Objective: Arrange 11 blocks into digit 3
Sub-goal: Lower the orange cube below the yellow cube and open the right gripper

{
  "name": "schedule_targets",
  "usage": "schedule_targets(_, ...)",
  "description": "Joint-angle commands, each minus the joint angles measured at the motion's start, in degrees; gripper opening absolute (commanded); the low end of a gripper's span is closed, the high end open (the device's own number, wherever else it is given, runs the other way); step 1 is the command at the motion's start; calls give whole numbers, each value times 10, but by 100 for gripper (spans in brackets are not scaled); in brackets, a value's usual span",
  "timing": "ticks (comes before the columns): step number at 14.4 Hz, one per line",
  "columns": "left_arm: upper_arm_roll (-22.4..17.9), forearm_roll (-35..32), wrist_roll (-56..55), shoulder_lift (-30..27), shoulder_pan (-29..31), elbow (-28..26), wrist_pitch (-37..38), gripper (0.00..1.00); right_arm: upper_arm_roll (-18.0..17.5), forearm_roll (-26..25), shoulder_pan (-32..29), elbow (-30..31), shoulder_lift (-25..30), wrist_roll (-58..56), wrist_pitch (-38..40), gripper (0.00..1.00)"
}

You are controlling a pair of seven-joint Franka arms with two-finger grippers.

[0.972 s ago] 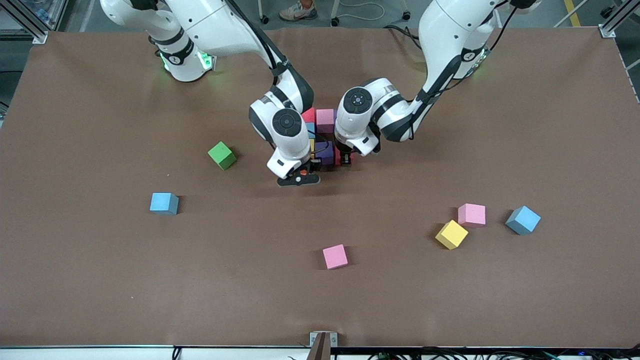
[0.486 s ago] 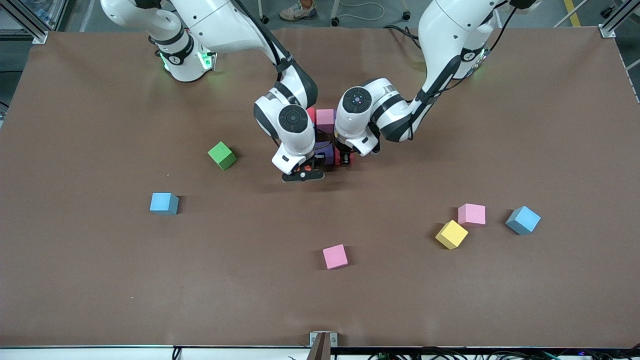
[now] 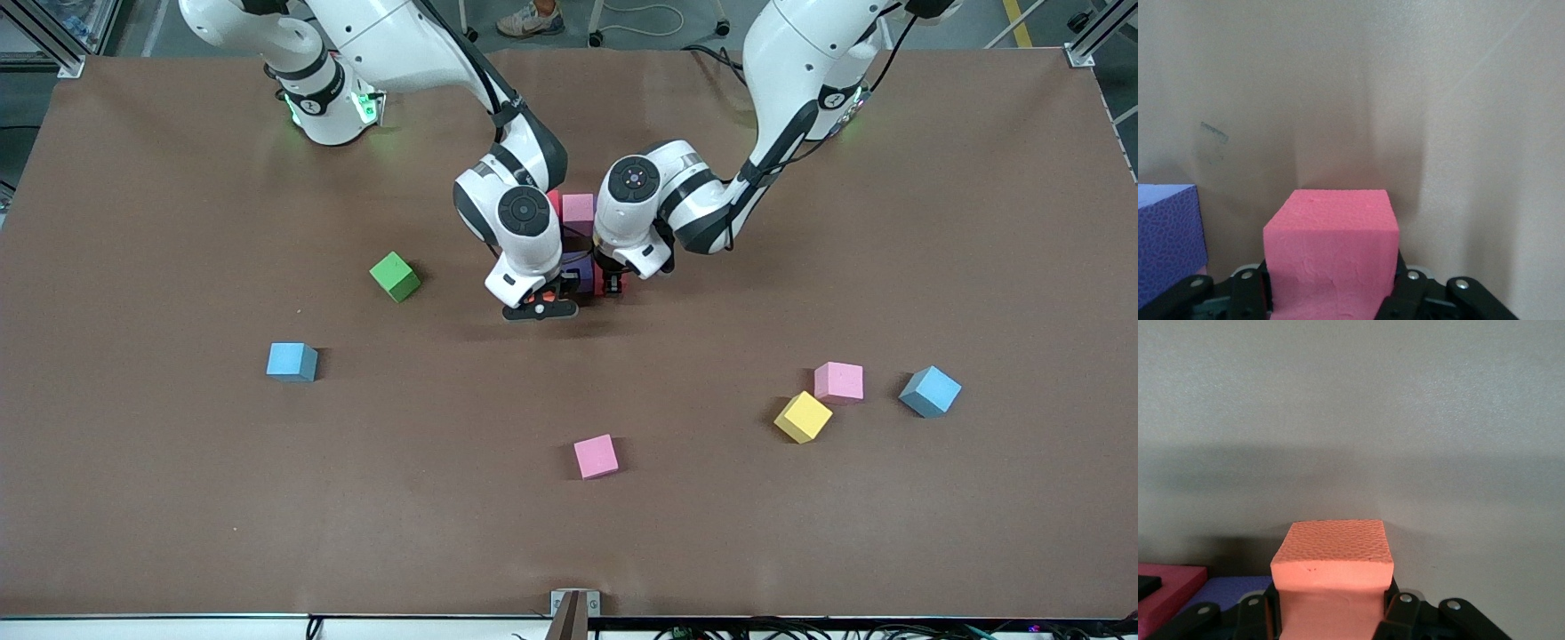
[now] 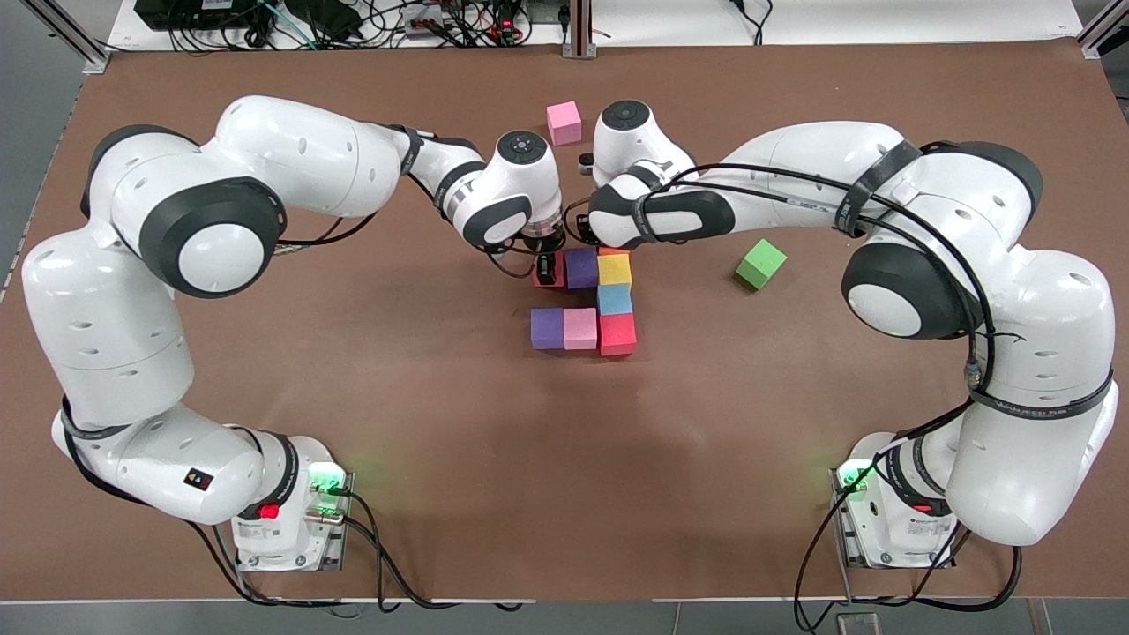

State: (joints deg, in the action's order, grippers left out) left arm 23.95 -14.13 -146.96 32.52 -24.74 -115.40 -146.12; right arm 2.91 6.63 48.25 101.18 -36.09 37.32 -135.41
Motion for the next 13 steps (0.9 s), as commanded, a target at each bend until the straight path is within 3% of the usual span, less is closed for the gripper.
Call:
schedule_targets(1,-1,-13,-3,6,-4,9,0,39,3,15,11,-1,-8,7,1,0)
schedule_targets(5,-1,-13,-3,6,-4,10,-1,39,3,15,11,-3,-10,6,-1,3)
schedule_targets(9,-1,-13,-3,6,-5,9,-1,38,3,13,10,-16,-21,6,1,21)
schedule_targets(10,-1,-13,-3,6,-4,9,-1,38,4,13,8,-19,-24,1,1,49)
schedule_targets(11,-1,-13,-3,6,-5,9,-1,38,4,8,8,-19,-26,-1,1,99)
schedule_targets(13,-1,-13,-3,6,-4,9,-2,38,4,7,4,-21,-27,-5,1,100)
